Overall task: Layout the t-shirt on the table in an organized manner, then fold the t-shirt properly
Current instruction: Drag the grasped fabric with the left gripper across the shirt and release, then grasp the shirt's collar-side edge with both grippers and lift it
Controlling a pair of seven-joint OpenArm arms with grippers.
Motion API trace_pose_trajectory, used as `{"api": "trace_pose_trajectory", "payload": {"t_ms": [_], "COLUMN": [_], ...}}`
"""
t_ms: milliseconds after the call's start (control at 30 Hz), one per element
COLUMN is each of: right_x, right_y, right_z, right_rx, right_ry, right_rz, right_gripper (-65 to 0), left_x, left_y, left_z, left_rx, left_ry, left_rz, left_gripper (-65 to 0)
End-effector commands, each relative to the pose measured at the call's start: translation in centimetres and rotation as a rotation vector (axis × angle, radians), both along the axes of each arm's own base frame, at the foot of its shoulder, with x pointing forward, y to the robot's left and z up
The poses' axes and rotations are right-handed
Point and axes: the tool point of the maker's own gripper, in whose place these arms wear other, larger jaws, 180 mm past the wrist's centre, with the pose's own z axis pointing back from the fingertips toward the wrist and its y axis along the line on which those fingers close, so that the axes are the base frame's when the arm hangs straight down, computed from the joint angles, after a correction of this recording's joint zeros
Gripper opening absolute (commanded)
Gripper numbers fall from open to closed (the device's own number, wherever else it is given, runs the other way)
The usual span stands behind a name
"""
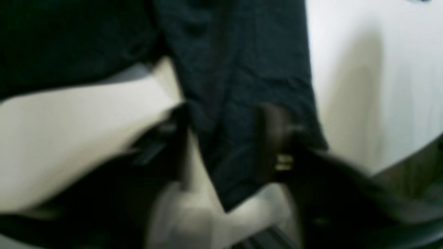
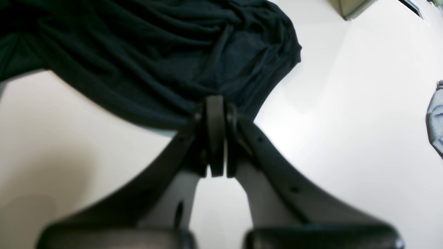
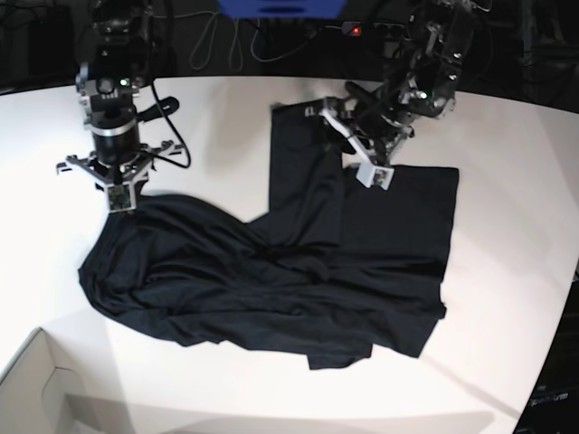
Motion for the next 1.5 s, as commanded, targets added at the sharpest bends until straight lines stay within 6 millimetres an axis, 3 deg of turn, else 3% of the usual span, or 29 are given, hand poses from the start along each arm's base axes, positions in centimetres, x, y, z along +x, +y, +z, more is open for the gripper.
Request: {"api": "trace_pose_trajectory", "payload": {"t_ms": [0, 67, 167, 200, 267, 367, 433, 600, 667, 800, 900, 1033, 1167, 1300, 1467], "right_x": [0.4, 0.4, 0.4, 0.4, 0.5, 0.5, 0.6, 1.3, 1.6, 2.4, 3.0, 4.4, 5.3, 5.6, 5.3], "right_y": [-0.1, -0.1, -0.1, -0.1, -0.1, -0.1, 0.0, 0.3, 1.7, 5.9, 7.0, 5.8, 3.9, 3.6, 3.7], "right_z": [1.1, 1.1, 1.2, 1.2, 1.2, 1.3, 1.3, 1.7, 1.2, -1.7, -4.2, -6.1, -6.0, -5.6, -5.8], "right_rx": [-0.004, -0.004, -0.004, -0.004, -0.004, -0.004, -0.003, 0.004, 0.016, 0.014, -0.003, -0.041, -0.096, -0.107, -0.105], "right_ry": [-0.044, -0.044, -0.045, -0.045, -0.047, -0.05, -0.051, -0.067, -0.052, 0.043, 0.112, 0.16, 0.166, 0.155, 0.163], "right_rz": [0.003, 0.003, 0.003, 0.003, 0.003, 0.003, 0.006, 0.009, 0.053, 0.261, 0.34, 0.357, 0.358, 0.359, 0.365], "right_gripper": [-65.0, -65.0, -65.0, -65.0, -65.0, -65.0, -65.0, -65.0, -65.0, -65.0, -65.0, -59.6, -47.4, -35.8, -33.5], "left_x": [-1.1, -0.7, 0.0, 0.5, 1.8, 4.3, 5.8, 8.8, 9.1, 9.2, 9.2, 8.6, 8.2, 8.2, 8.4], "left_y": [0.2, 0.2, 0.6, 0.4, 1.8, 3.7, 6.5, 13.3, 15.6, 17.8, 18.5, 18.8, 19.0, 19.3, 20.3], "left_z": [-1.1, -1.0, 0.1, 1.0, 3.4, 9.0, 12.4, 16.2, 17.2, 17.9, 18.1, 17.2, 16.4, 16.1, 15.7], "left_rx": [0.024, 0.027, 0.028, 0.022, 0.036, 0.046, 0.087, 0.133, 0.154, 0.179, 0.188, 0.197, 0.201, 0.203, 0.211], "left_ry": [0.062, 0.059, 0.022, -0.006, -0.085, -0.253, -0.359, -0.457, -0.479, -0.496, -0.5, -0.473, -0.453, -0.442, -0.432], "left_rz": [-0.015, -0.017, -0.014, -0.02, -0.004, 0.033, 0.082, 0.231, 0.274, 0.324, 0.343, 0.348, 0.351, 0.358, 0.385], "left_gripper": [-52.5, -65.0, -64.1, -65.0, -65.0, -65.0, -65.0, -65.0, -65.0, -65.0, -65.0, -65.0, -65.0, -65.0, -65.0]}}
